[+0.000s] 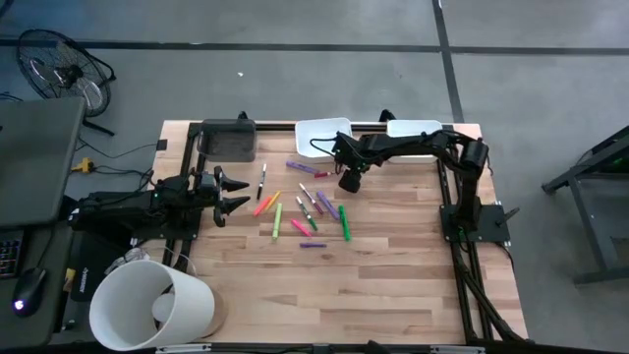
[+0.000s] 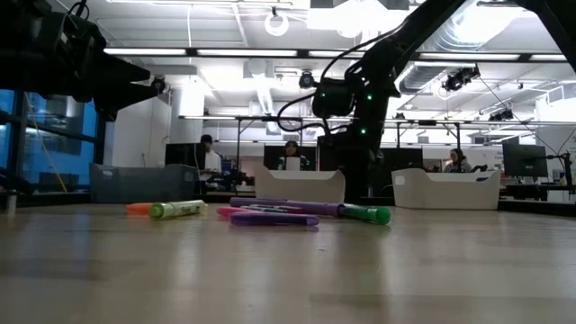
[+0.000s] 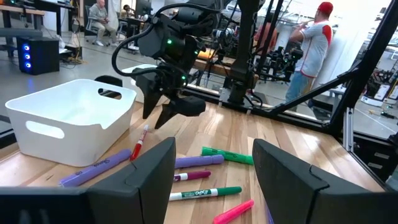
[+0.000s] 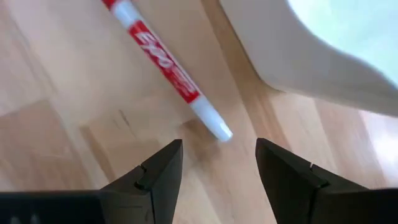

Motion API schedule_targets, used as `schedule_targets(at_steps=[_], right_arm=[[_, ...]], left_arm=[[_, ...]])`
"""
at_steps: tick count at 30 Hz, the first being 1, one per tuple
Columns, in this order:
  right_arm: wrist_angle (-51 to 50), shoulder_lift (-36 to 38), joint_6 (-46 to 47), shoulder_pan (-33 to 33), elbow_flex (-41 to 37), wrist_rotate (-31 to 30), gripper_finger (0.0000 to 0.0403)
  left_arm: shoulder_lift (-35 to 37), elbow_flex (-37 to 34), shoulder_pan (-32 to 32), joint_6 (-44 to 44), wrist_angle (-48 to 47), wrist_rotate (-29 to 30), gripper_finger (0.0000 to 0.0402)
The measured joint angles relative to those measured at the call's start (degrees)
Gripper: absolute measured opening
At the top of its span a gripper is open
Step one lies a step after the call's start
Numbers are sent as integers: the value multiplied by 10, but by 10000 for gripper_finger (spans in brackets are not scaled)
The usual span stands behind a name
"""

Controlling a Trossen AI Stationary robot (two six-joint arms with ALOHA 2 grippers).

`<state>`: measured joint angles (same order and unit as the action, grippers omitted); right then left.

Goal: Pick & Place Markers
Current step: Put the red marker pen into the right white bin

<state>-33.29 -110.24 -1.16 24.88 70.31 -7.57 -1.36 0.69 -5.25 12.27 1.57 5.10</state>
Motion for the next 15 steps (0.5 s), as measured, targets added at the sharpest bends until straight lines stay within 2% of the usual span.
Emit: schedule_targets(at_steps=[10,15], right_arm=[[69,4,-3,2,-49,22,193],[78,4,-23,1,-54,58,190]], left_arm=[[0,0,0,0,0,0,211],[0,0,0,0,0,0,211]])
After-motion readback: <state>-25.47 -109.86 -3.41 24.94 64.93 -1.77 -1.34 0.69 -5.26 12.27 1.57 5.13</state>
